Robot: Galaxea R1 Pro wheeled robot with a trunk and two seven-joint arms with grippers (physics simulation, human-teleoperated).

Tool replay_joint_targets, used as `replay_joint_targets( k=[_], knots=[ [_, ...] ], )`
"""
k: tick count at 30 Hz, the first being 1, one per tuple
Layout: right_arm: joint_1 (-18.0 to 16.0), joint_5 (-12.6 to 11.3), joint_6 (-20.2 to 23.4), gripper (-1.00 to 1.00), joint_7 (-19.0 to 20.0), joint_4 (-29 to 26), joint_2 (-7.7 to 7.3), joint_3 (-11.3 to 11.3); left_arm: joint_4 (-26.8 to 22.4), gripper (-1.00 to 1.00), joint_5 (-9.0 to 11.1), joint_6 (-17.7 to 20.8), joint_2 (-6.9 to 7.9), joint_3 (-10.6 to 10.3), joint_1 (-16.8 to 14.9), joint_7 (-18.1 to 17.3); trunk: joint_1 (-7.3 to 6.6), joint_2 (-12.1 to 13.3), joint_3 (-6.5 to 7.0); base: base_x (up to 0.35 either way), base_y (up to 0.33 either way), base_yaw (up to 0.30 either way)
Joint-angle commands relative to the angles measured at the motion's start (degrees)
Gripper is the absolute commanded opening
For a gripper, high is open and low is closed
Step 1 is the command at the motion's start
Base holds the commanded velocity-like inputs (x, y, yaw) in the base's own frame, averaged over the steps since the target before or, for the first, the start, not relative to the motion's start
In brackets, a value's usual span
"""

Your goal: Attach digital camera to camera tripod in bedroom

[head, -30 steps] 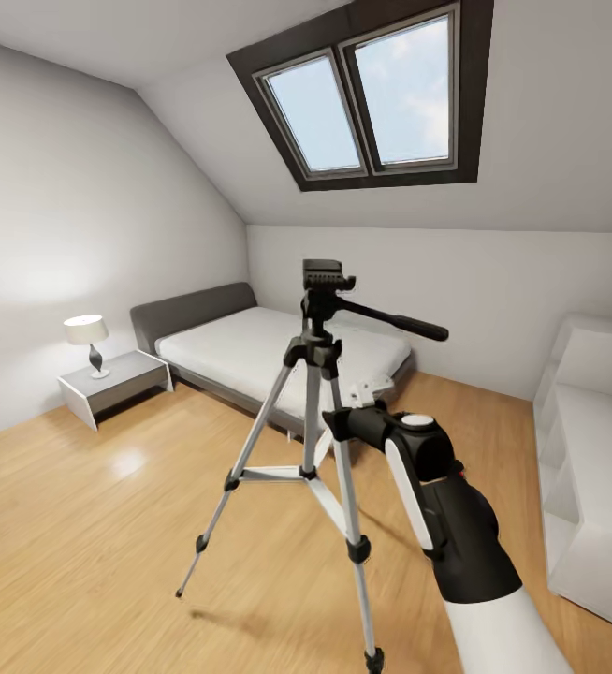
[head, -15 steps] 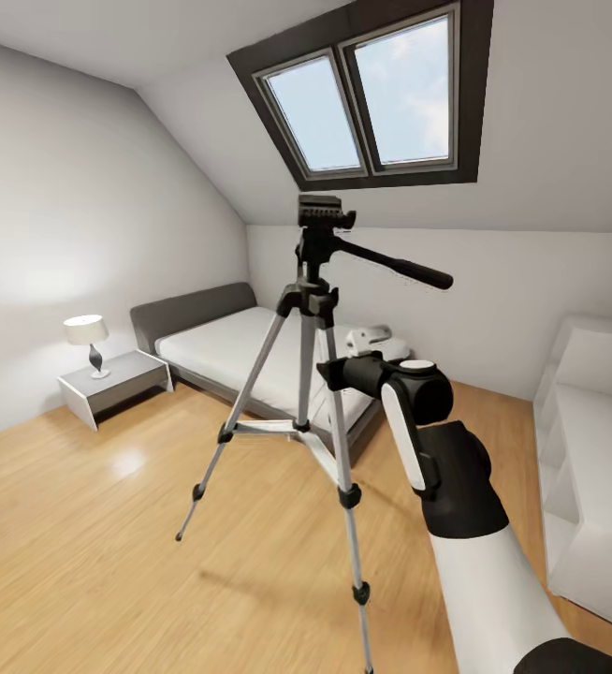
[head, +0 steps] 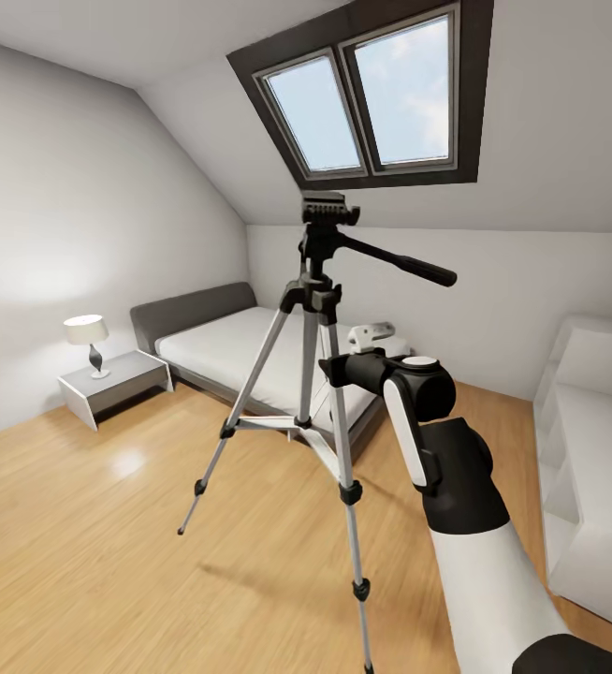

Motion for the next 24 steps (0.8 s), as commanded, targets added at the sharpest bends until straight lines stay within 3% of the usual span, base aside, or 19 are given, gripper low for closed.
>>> replay_joint_targets(
  k=[1,8,24],
  knots=[
    [-0.1,0.1,0.2,-1.0,0.3,0.0,0.03,0.0,-0.1,1.0,0.3,0.0,0.0,0.0,0.0,0.0,0.0,0.0,-0.05,0.0,0.006,0.0],
    [-0.1,0.1,0.2,-1.0,0.3,0.0,0.03,-0.3,-0.1,1.0,0.2,0.0,-0.04,-0.1,0.0,0.0,0.0,0.0,-0.05,0.0,0.133,0.0],
    [-0.1,0.0,0.2,-1.0,0.3,-0.1,0.03,-0.1,-0.1,1.0,0.2,0.0,-0.03,-0.1,0.0,0.0,0.0,0.0,-0.05,0.0,0.303,0.0]
  ],
)
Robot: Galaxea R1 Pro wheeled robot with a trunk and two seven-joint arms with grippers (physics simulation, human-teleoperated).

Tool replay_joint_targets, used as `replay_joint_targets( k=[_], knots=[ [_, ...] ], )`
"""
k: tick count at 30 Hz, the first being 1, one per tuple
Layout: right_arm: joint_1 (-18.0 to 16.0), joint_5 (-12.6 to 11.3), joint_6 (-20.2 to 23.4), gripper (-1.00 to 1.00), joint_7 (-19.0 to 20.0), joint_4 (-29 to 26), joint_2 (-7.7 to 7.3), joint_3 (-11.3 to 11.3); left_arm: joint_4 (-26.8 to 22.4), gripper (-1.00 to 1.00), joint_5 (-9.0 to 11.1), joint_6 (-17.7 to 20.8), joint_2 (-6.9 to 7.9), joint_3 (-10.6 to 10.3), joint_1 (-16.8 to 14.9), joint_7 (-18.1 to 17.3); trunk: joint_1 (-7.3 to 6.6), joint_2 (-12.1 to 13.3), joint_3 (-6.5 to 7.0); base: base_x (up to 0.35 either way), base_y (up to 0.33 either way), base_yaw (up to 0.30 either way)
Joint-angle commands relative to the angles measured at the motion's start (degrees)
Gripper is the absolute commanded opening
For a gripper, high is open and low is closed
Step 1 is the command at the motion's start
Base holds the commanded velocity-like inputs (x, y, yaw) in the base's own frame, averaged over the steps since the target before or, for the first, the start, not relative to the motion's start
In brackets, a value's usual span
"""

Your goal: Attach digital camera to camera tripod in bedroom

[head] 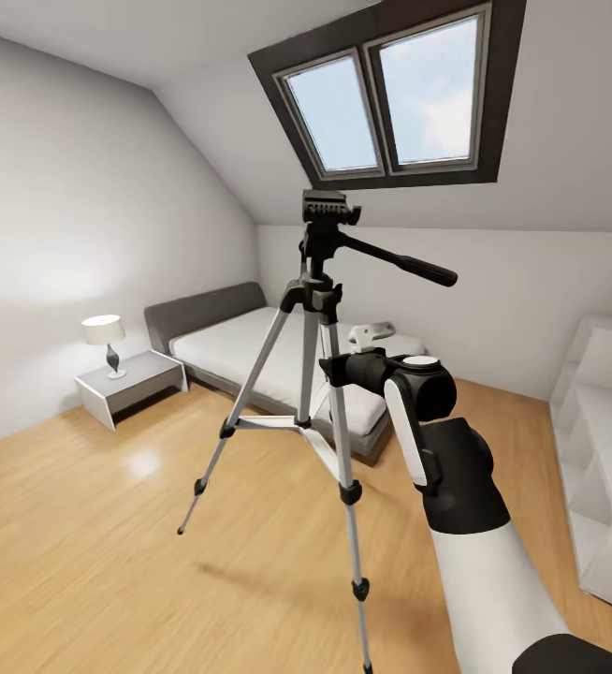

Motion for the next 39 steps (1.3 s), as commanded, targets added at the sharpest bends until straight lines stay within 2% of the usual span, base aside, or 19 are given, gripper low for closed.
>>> replay_joint_targets(
  k=[1,24,39],
  knots=[
    [-0.1,0.1,0.3,-1.0,0.3,0.0,0.04,0.0,-0.1,1.0,0.3,0.0,0.01,0.0,0.0,0.0,0.01,0.0,-0.06,0.0,0.322,0.0],
    [-0.1,0.4,0.3,-1.0,0.2,0.3,0.04,0.0,-0.1,1.0,0.3,0.0,0.03,0.0,0.0,0.0,0.01,0.0,-0.06,0.002,0.33,0.0],
    [-0.1,0.3,0.3,-1.0,0.2,0.3,0.04,0.1,0.0,1.0,0.4,0.1,0.03,0.0,0.0,0.0,0.01,0.0,-0.06,0.083,0.341,0.0]
  ],
)
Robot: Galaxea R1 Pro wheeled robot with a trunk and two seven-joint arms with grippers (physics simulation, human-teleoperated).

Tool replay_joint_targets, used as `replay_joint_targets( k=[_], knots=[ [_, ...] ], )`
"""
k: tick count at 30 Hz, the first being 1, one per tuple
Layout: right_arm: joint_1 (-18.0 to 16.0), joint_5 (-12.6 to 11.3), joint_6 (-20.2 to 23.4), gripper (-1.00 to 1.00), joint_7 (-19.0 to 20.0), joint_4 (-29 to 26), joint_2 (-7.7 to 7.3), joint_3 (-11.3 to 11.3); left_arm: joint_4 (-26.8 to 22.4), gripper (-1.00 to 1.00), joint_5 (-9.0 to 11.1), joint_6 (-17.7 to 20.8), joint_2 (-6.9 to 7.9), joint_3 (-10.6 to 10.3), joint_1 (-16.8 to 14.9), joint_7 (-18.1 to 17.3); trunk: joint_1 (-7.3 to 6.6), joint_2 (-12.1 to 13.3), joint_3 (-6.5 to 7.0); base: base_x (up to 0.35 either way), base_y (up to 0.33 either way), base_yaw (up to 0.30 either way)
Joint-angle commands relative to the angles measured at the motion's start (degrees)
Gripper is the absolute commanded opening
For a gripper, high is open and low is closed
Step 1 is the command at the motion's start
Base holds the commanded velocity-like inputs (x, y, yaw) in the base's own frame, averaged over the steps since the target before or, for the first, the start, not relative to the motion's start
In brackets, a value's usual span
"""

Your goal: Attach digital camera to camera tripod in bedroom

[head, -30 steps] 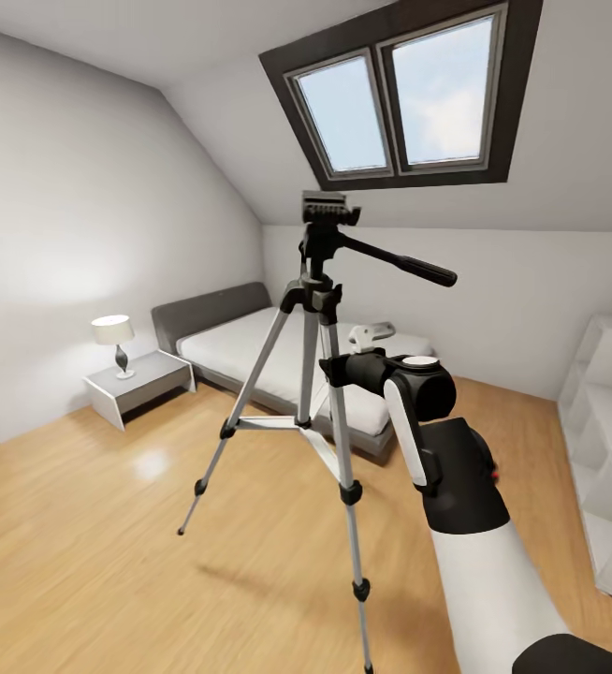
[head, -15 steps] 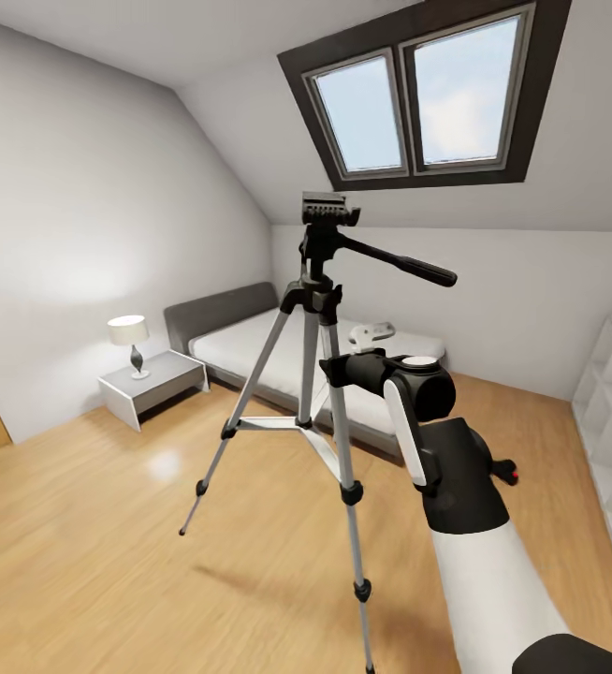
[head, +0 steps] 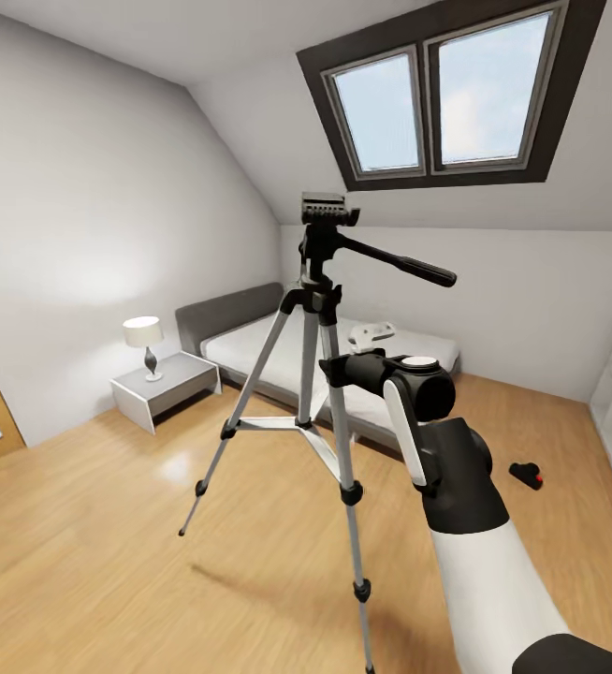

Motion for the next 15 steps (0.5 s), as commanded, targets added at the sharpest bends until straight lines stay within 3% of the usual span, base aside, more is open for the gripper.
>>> replay_joint_targets(
  k=[1,7,15],
  knots=[
    [-0.1,0.1,0.3,-1.0,0.3,0.0,0.04,0.0,-0.1,1.0,0.3,0.0,0.0,0.0,0.0,0.0,0.02,0.0,-0.06,0.095,0.341,0.0],
    [-0.1,0.1,0.3,-1.0,0.3,0.1,0.04,0.0,-0.1,1.0,0.3,0.0,0.0,0.1,0.0,0.0,0.02,0.0,-0.06,0.101,0.32,0.0],
    [-0.1,0.1,0.3,-1.0,0.3,0.6,0.04,0.0,-0.1,1.0,0.2,-0.1,0.0,0.1,0.0,0.0,0.02,0.0,-0.06,0.041,0.097,0.0]
  ],
)
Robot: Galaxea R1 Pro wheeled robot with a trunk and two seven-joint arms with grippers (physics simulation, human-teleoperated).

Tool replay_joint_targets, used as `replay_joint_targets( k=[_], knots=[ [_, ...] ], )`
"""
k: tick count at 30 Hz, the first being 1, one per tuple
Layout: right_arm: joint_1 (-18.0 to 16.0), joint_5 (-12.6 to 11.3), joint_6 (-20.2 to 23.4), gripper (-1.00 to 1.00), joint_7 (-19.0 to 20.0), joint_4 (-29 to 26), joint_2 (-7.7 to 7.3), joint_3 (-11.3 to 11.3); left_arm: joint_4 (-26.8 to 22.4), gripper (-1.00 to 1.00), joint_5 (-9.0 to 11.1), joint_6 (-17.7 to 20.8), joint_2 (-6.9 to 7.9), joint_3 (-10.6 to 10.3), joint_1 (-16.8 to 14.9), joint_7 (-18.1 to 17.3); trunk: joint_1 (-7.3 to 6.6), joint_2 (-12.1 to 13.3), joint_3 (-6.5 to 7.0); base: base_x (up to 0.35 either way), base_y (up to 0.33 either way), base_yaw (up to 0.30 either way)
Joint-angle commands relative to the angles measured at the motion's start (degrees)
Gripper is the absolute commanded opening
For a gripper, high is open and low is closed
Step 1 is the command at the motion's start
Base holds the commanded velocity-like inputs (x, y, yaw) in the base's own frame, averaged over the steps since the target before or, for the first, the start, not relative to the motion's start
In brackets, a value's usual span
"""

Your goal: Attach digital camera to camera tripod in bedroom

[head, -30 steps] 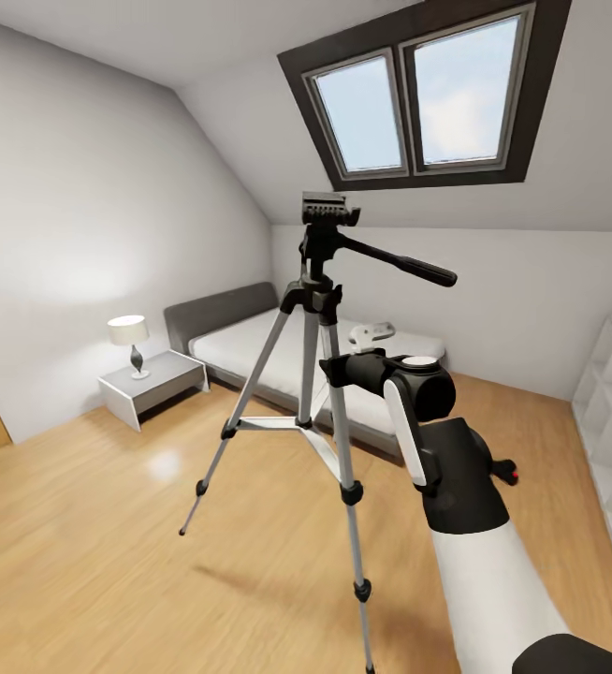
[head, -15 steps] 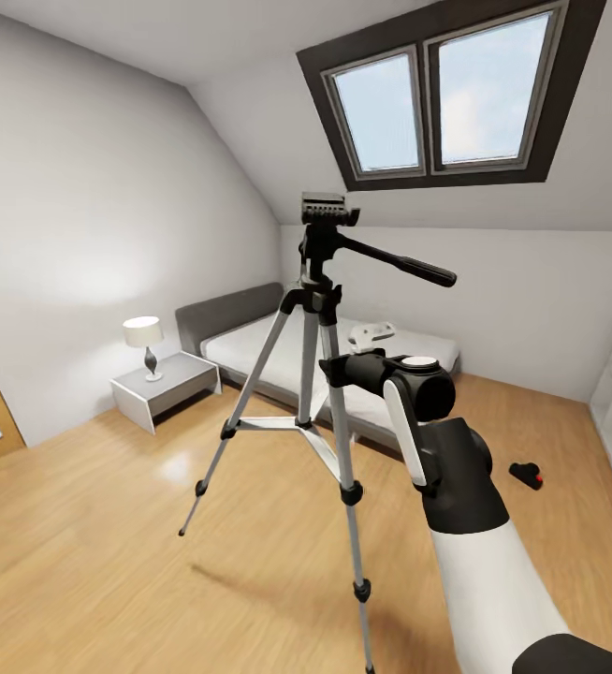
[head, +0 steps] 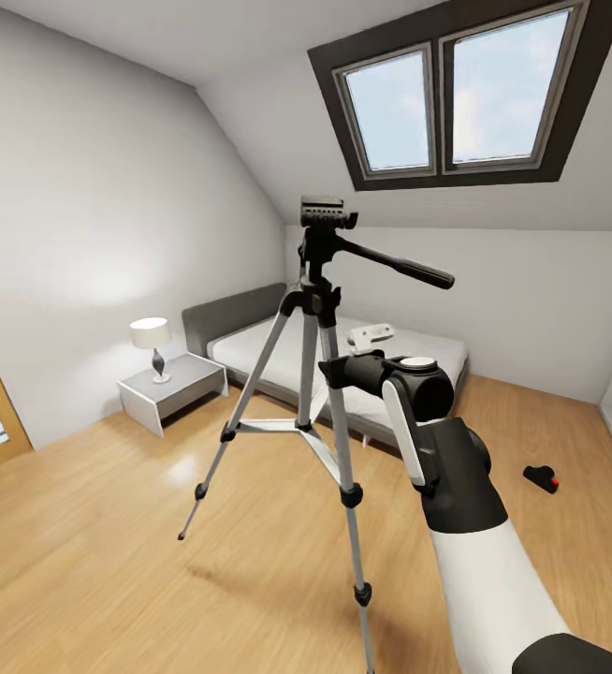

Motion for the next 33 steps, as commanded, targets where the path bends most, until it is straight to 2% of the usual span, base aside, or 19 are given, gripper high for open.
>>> replay_joint_targets(
  k=[1,10,22,33],
  knots=[
    [-0.1,0.2,0.2,-1.0,0.3,0.0,0.03,0.0,-0.1,1.0,0.3,0.0,0.0,0.0,0.0,0.0,0.01,0.0,-0.05,0.011,0.025,0.0],
    [-0.1,0.2,0.2,-1.0,0.3,0.0,0.03,0.0,-0.1,1.0,0.3,0.0,0.05,0.0,0.0,0.0,0.01,0.0,-0.05,0.108,0.039,0.0],
    [-0.1,0.2,0.2,-1.0,0.2,0.1,0.03,0.0,-0.1,1.0,0.3,0.0,0.09,0.0,0.0,0.0,0.01,0.0,-0.05,0.283,0.111,0.0],
    [-0.1,0.2,0.2,-1.0,0.3,0.1,0.03,0.0,-0.1,1.0,0.3,0.0,0.05,0.0,0.0,0.0,0.01,0.0,-0.05,0.297,0.195,0.0]
  ],
)
